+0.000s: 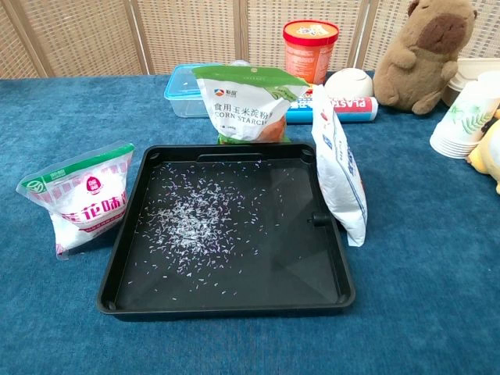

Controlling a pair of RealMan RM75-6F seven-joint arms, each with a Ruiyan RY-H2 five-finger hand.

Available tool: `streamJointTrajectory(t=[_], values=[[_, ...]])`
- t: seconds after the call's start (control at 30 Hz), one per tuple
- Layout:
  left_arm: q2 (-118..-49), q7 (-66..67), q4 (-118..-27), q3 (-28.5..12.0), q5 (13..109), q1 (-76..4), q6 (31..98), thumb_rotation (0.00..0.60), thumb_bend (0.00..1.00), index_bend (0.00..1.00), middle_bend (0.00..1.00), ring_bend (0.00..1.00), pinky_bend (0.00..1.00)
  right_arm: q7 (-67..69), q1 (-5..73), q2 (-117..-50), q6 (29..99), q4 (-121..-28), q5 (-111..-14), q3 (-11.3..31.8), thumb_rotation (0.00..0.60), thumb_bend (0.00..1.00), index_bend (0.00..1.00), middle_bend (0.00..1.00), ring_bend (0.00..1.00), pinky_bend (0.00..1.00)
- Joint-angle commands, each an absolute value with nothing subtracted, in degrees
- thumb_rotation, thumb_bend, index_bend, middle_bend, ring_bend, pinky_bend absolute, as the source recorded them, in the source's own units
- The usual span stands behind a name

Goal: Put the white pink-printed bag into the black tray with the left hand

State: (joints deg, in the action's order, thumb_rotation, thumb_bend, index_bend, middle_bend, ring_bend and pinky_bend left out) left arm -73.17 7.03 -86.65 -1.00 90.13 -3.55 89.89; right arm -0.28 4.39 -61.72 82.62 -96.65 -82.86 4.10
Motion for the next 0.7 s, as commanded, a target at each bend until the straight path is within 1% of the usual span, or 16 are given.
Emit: streamJointTrajectory(t=[0.03,0.23,0.37,0.5,0.6,0.7], values=[[-73.18,6.93,-86.55,-1.02,89.91,-3.6,89.62,0.6,0.02,0.09,0.0,0.0,0.08,-0.47,4.45,-61.78,82.46,-96.69,-82.79,4.07,0.6,0.0,0.0,0.0,0.0,0.08],[-73.53,6.87,-86.56,-0.87,89.71,-3.5,89.35,0.6,0.02,0.09,0.0,0.0,0.08,-0.67,4.32,-61.94,83.07,-96.7,-83.08,4.17,0.6,0.0,0.0,0.0,0.0,0.07],[-75.07,4.39,-86.58,-0.03,90.33,-4.3,87.34,0.6,0.02,0.09,0.0,0.0,0.08,-0.51,4.27,-62.06,83.18,-96.62,-83.06,4.23,0.6,0.0,0.0,0.0,0.0,0.07],[-79.25,-5.91,-83.35,1.71,92.85,-6.69,83.46,0.6,0.02,0.09,0.0,0.0,0.08,-0.19,4.35,-61.89,82.79,-96.66,-83.02,4.12,0.6,0.0,0.0,0.0,0.0,0.07],[-82.41,-7.61,-81.36,2.78,92.78,-7.74,80.33,0.6,0.02,0.09,0.0,0.0,0.08,-0.4,4.43,-61.92,82.54,-96.71,-82.96,4.07,0.6,0.0,0.0,0.0,0.0,0.07],[-84.91,-8.66,-80.63,2.61,92.22,-8.5,78.8,0.6,0.01,0.09,0.0,0.0,0.08,-0.6,4.5,-61.97,82.35,-96.78,-82.91,4.03,0.6,0.0,0.0,0.0,0.0,0.07]])
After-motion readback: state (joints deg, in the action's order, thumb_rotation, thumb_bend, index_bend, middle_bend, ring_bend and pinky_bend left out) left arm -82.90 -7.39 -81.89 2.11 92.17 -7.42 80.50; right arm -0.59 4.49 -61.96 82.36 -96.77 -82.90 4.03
